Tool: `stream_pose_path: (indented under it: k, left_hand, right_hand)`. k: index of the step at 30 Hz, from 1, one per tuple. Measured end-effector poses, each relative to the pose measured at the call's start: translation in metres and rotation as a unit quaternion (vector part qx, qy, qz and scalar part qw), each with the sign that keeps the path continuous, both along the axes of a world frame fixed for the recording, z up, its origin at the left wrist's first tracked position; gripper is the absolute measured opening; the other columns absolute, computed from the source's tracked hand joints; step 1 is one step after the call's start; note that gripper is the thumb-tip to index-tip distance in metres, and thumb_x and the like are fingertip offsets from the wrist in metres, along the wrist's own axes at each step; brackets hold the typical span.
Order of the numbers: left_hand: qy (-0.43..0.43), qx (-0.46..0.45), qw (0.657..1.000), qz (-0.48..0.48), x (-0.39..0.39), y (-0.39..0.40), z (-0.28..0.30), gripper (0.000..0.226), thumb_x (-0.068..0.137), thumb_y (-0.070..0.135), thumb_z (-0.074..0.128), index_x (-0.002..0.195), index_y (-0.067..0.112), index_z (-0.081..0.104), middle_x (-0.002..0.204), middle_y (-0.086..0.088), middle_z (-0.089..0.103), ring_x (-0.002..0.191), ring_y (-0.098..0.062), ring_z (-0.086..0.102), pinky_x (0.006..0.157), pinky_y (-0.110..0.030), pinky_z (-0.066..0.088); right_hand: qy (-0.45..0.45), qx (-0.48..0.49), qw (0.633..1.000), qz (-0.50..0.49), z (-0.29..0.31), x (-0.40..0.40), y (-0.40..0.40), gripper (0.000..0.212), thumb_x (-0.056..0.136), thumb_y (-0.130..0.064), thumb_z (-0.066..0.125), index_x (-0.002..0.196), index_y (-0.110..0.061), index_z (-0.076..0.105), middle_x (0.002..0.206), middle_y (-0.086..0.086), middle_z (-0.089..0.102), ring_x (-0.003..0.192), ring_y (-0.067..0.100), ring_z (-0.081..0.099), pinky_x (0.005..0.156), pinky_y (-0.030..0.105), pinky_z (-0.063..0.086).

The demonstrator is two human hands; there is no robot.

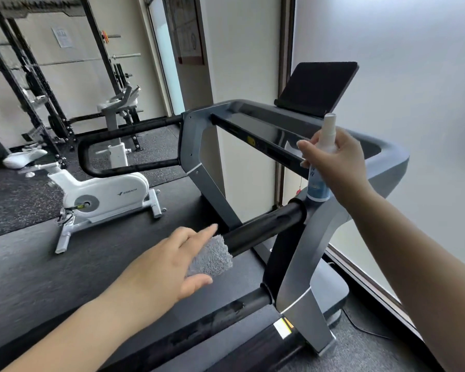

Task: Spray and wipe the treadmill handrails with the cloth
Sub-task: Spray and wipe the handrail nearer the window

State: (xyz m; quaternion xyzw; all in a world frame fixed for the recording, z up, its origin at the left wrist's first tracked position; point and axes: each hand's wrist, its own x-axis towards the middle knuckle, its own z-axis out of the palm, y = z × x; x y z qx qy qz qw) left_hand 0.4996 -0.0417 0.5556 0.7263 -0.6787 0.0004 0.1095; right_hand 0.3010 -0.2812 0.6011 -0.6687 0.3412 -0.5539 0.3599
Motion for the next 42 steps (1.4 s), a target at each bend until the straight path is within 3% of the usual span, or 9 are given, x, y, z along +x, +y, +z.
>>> stream_pose_path:
  k: [6, 9, 12, 21, 26, 30, 34, 37, 42]
  left_hand:
    - [0.023, 0.031, 0.999, -0.018, -0.039, -0.077, 0.003, 0.059, 0.091, 0.053, 0.045, 0.143, 0.033, 0.028, 0.129, 0.003, 0.041, 0.112, -0.02, 0.05, 0.093, -0.032, 0.042]
    - [0.054, 0.052, 0.997, -0.009, -0.069, -0.13, 0.005, 0.051, 0.089, 0.052, 0.049, 0.133, 0.027, 0.043, 0.124, -0.006, 0.048, 0.111, -0.03, 0.053, 0.091, -0.037, 0.044]
    - [0.041, 0.052, 0.998, -0.002, -0.083, -0.148, 0.002, 0.053, 0.087, 0.053, 0.052, 0.131, 0.024, 0.044, 0.122, -0.009, 0.049, 0.109, -0.033, 0.054, 0.092, -0.041, 0.045]
    - [0.003, 0.094, 0.993, 0.075, -0.006, -0.027, 0.006, 0.063, 0.076, 0.068, 0.047, 0.133, 0.045, 0.036, 0.121, 0.012, 0.052, 0.107, -0.014, 0.054, 0.086, -0.033, 0.045]
    - [-0.044, 0.082, 0.991, 0.1, -0.024, -0.04, 0.007, 0.053, 0.08, 0.07, 0.039, 0.106, 0.025, 0.052, 0.105, 0.003, 0.057, 0.1, -0.025, 0.058, 0.077, -0.037, 0.046]
    - [-0.057, 0.066, 0.993, 0.074, -0.072, -0.113, 0.004, 0.06, 0.085, 0.06, 0.049, 0.123, 0.013, 0.046, 0.121, -0.011, 0.052, 0.11, -0.035, 0.054, 0.083, -0.04, 0.043]
    - [-0.089, 0.022, 0.996, 0.012, -0.095, -0.138, -0.005, 0.073, 0.087, 0.052, 0.053, 0.146, 0.025, 0.02, 0.132, -0.012, 0.042, 0.114, -0.037, 0.049, 0.088, -0.046, 0.045]
    - [-0.122, 0.0, 0.993, 0.008, -0.073, -0.106, -0.011, 0.074, 0.089, 0.05, 0.052, 0.147, 0.039, 0.009, 0.127, -0.011, 0.042, 0.108, -0.034, 0.051, 0.082, -0.043, 0.045]
    - [-0.116, 0.025, 0.991, 0.069, -0.01, -0.001, -0.006, 0.074, 0.086, 0.059, 0.047, 0.148, 0.041, 0.01, 0.12, -0.001, 0.046, 0.107, -0.025, 0.054, 0.081, -0.037, 0.046]
  right_hand:
    - [0.008, 0.02, 1.0, 0.007, -0.02, -0.013, 0.002, 0.029, 0.081, -0.02, 0.077, 0.094, -0.016, 0.052, 0.084, 0.008, 0.059, 0.08, 0.039, 0.067, 0.078, 0.05, 0.059]
    - [-0.006, 0.021, 1.0, 0.004, -0.018, -0.018, 0.003, 0.029, 0.084, -0.015, 0.076, 0.098, -0.012, 0.05, 0.078, 0.001, 0.058, 0.068, 0.021, 0.064, 0.074, 0.044, 0.059]
    - [-0.012, 0.029, 1.0, -0.001, -0.02, -0.023, 0.008, 0.026, 0.083, -0.017, 0.076, 0.092, -0.019, 0.051, 0.079, 0.002, 0.059, 0.071, 0.023, 0.064, 0.076, 0.046, 0.058]
    - [-0.039, 0.05, 0.998, 0.026, -0.022, -0.037, 0.027, 0.026, 0.084, -0.014, 0.075, 0.097, -0.012, 0.052, 0.085, 0.018, 0.062, 0.065, 0.019, 0.065, 0.074, 0.041, 0.059]
    - [-0.031, 0.049, 0.998, 0.04, -0.021, -0.038, 0.038, 0.026, 0.083, -0.015, 0.076, 0.097, -0.011, 0.054, 0.092, 0.026, 0.062, 0.067, 0.021, 0.066, 0.07, 0.035, 0.058]
    - [-0.03, 0.056, 0.997, 0.039, -0.023, -0.04, 0.046, 0.03, 0.082, -0.016, 0.076, 0.1, -0.006, 0.054, 0.083, 0.021, 0.062, 0.063, 0.02, 0.065, 0.071, 0.038, 0.056]
    - [-0.029, 0.05, 0.998, 0.037, -0.029, -0.043, 0.059, 0.025, 0.083, -0.011, 0.075, 0.096, -0.013, 0.054, 0.08, 0.013, 0.061, 0.056, 0.011, 0.063, 0.063, 0.028, 0.056]
    - [-0.021, 0.049, 0.998, 0.043, -0.033, -0.046, 0.072, 0.024, 0.084, -0.011, 0.074, 0.09, -0.02, 0.053, 0.078, 0.007, 0.061, 0.059, 0.014, 0.063, 0.063, 0.027, 0.056]
    - [-0.037, 0.059, 0.996, 0.049, -0.036, -0.048, 0.099, 0.022, 0.083, -0.01, 0.075, 0.09, -0.016, 0.054, 0.079, 0.009, 0.062, 0.064, 0.018, 0.063, 0.06, 0.019, 0.053]
